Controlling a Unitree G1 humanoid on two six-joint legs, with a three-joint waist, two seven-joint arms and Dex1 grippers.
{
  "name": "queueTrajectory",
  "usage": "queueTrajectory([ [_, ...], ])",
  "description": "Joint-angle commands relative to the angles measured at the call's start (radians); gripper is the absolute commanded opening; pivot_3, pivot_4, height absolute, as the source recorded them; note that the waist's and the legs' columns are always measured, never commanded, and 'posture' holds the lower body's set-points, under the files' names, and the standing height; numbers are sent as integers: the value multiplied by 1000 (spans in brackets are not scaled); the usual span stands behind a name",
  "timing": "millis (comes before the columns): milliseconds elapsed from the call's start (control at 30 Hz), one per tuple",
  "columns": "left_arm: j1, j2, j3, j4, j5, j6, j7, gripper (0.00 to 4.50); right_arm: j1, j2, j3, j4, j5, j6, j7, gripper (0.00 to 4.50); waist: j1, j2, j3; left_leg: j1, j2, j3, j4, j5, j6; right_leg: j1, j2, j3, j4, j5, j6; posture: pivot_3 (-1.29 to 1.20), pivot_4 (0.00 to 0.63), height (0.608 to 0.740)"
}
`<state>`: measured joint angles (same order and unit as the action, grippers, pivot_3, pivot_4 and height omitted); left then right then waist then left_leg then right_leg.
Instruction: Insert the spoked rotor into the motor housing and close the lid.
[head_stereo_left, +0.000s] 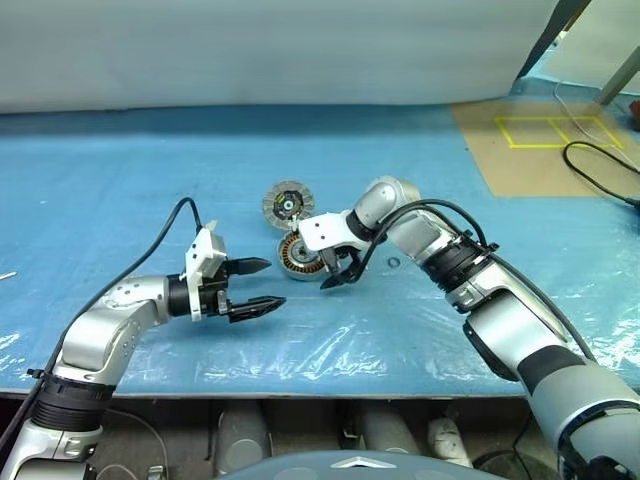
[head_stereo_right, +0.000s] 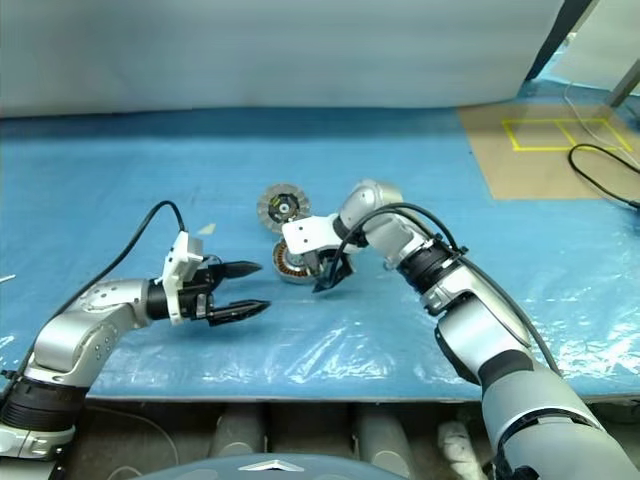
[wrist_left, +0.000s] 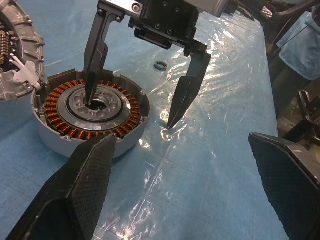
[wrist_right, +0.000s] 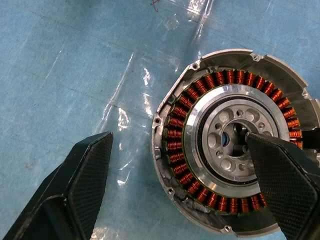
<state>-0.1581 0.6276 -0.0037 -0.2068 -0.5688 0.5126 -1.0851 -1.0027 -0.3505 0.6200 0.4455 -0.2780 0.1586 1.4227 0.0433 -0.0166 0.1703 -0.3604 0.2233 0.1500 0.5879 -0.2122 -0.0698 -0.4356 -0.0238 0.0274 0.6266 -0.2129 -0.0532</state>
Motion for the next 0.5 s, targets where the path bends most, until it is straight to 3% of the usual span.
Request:
queueTrajectory([
  [33,3,6,11,-32,-13,-3,0,4500,10,-2,16,-18,-11,6,15,4463,0,0,0,0,0,0,0,0,0,0,0,0,0,0,0,0,150,740],
  [167,3,5,10,-34,-13,-3,2,4500,11,7,26,-6,-22,6,1,4463,0,0,0,0,0,0,1,0,0,1,0,0,0,0,0,0,150,740],
  [267,2,4,10,-31,-12,-5,1,4500,4,3,31,-12,-25,7,11,3903,0,0,0,1,0,0,1,0,0,1,0,0,0,0,0,0,150,740],
  [433,-2,-3,2,-30,-8,-7,4,4500,-12,23,32,20,-51,23,-28,2261,0,0,0,0,0,0,1,0,0,1,0,0,0,0,0,0,150,740],
  [500,-4,-5,0,-29,-9,-7,5,4500,-12,25,28,10,-49,36,-18,2047,0,0,0,1,0,0,1,0,0,2,0,0,0,0,0,0,150,740],
])
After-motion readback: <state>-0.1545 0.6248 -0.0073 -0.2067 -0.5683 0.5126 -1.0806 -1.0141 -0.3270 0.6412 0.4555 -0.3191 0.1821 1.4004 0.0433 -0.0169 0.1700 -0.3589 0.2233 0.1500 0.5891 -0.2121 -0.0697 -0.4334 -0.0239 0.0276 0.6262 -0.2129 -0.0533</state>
